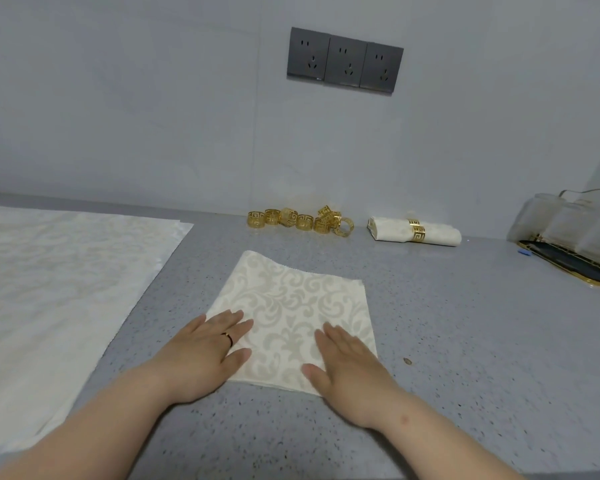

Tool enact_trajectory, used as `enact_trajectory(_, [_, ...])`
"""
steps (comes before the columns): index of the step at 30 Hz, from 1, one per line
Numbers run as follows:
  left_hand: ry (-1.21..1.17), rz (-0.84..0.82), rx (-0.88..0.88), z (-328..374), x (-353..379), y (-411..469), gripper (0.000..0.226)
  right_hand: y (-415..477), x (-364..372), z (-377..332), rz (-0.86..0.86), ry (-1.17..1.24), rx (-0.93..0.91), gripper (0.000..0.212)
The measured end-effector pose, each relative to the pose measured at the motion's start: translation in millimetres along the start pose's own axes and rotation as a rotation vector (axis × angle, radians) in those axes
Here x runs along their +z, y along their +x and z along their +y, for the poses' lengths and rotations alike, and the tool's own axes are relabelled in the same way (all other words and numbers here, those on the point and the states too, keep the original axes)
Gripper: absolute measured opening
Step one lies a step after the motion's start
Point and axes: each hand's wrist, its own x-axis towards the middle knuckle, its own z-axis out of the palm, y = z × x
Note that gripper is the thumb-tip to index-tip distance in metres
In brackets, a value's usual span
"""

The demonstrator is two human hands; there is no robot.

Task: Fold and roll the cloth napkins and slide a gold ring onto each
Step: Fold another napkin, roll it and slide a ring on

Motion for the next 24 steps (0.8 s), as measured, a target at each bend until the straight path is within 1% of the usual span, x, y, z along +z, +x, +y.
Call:
enact_trajectory(1, [0.001, 0.0, 0.0, 0, 1, 0, 0.15, -3, -2, 11, -0.015, 0.008, 0.039, 0.116])
enact_trajectory(2, [-0.002, 0.003, 0.0, 0, 1, 0, 0.15, -2, -5, 21, -0.042, -0.004, 0.079, 0.103])
enact_trajectory(4, [-0.005, 0.004, -0.003, 1, 1, 0, 0.151, 5, -16, 38, -0.092, -0.054, 0.18, 0.07])
enact_trajectory(6, [-0.004, 0.004, -0.003, 1, 1, 0, 0.15, 20, -33, 38, -0.06, -0.049, 0.262, 0.042])
enact_trajectory(7, [-0.003, 0.007, -0.003, 1, 1, 0, 0.15, 29, -40, 35, -0.008, -0.049, 0.259, 0.036])
enact_trajectory(10, [0.007, 0.022, 0.007, -2, 3, 2, 0.148, 62, -42, 6, 0.163, 0.09, 0.083, 0.054])
enact_trajectory(11, [0.006, 0.026, 0.009, -3, 4, 2, 0.148, 71, -36, -8, 0.183, 0.118, 0.009, 0.055])
enact_trajectory(12, [0.008, 0.028, 0.007, -3, 4, 2, 0.148, 82, -29, -23, 0.167, 0.116, -0.055, 0.055])
enact_trajectory(14, [0.016, 0.025, 0.005, -4, 5, 3, 0.148, 103, -14, -40, 0.089, 0.047, -0.113, 0.053])
enact_trajectory(18, [0.031, 0.025, 0.02, -6, 5, 5, 0.148, 129, -13, -31, 0.054, 0.0, -0.05, 0.056])
enact_trajectory(24, [0.002, 0.024, 0.035, -6, 5, 4, 0.145, 126, -32, 45, 0.073, -0.016, 0.196, 0.056])
